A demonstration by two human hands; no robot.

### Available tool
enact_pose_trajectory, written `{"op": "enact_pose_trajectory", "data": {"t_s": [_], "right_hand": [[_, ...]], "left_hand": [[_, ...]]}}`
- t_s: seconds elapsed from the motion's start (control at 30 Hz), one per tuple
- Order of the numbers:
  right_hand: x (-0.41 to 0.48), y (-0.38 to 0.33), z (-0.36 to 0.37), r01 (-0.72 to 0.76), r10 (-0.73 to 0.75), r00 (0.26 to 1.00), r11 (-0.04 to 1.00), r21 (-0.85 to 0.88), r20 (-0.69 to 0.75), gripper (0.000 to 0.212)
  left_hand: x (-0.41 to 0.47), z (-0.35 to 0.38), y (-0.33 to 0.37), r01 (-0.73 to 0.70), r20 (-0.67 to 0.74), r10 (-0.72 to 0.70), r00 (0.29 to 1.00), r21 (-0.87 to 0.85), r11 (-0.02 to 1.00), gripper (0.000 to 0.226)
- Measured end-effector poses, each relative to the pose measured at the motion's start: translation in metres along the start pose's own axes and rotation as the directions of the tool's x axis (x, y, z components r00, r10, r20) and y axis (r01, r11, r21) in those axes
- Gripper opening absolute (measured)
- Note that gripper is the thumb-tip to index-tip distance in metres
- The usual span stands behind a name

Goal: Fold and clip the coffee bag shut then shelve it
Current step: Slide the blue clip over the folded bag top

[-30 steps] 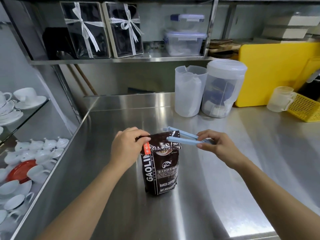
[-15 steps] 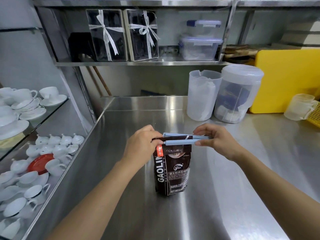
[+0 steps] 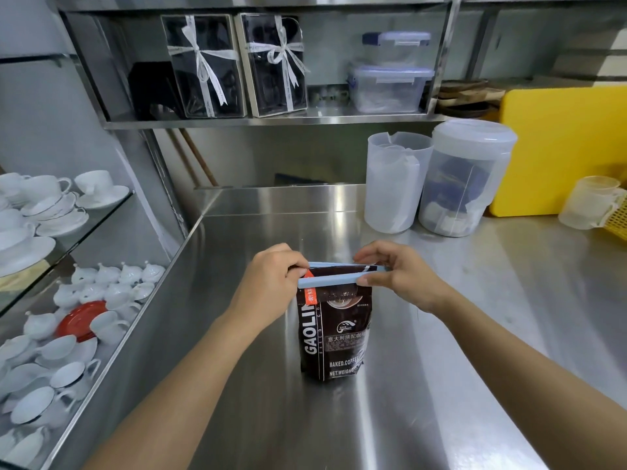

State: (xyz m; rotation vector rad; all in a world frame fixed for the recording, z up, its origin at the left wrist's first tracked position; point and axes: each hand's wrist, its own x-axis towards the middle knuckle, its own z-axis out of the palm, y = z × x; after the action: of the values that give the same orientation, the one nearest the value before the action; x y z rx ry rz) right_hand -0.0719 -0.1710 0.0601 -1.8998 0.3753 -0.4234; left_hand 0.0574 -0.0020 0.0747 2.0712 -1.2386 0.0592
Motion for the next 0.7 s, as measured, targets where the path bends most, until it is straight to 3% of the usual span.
{"op": "enact_pose_trajectory", "data": {"t_s": [0.37,0.7], "right_hand": [[0.003,0.004,0.009,0.015,-0.016,1.000,0.998,0.061,0.016,0.039],[-0.001,0.018,0.009,-0.026,0.029,0.999,0.989,0.145,-0.022,0.024]], "left_hand": [[0.010,0.011,0.008,-0.135,0.063,0.126,0.990,0.164,0.977,0.010],[0.015,0.019,0.009,-0.191,0.040,0.187,0.982,0.234,0.953,0.011]]}}
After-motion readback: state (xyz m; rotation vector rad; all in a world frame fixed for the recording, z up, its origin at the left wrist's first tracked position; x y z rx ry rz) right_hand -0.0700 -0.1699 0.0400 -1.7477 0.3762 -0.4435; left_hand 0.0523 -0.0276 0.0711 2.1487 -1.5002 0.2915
